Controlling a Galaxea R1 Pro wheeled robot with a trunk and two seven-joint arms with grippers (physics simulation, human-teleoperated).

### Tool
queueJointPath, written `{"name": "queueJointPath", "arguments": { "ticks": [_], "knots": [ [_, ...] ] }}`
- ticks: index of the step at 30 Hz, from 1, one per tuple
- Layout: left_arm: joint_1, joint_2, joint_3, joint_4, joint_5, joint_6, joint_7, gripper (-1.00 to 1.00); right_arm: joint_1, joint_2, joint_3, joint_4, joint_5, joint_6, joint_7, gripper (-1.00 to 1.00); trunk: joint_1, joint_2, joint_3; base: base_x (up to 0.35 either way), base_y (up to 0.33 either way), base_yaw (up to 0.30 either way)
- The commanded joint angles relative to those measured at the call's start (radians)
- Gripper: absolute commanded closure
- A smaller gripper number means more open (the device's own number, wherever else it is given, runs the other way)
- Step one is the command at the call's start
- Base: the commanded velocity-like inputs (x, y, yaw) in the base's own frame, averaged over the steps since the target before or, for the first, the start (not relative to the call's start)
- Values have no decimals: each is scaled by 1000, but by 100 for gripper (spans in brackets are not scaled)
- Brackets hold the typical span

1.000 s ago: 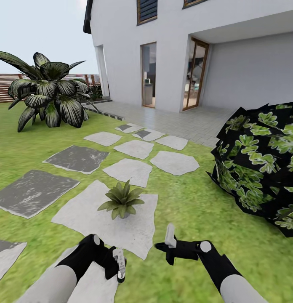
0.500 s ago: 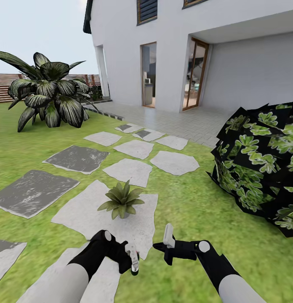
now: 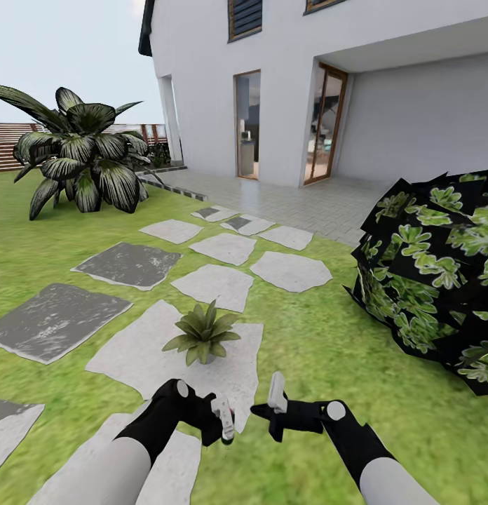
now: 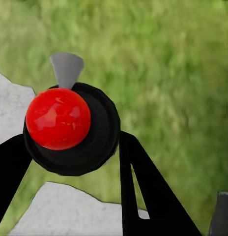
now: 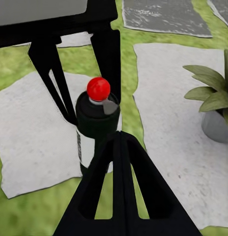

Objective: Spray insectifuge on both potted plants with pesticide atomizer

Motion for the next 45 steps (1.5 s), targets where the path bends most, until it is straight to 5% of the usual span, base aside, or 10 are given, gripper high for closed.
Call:
{"name": "queueJointPath", "arguments": {
  "ticks": [1, 45],
  "knots": [
    [0, 0, -1, -3, 0, 10, -3, 100, 0, 1, -2, -2, 6, -3, 2, 100, 0, 0, -1, 0, 0, 0],
    [1, -33, 1, -6, 14, -18, -2, 100, 0, 1, -2, -20, 6, -3, 2, 100, 0, 0, -1, 0, 0, 0]
  ]
}}
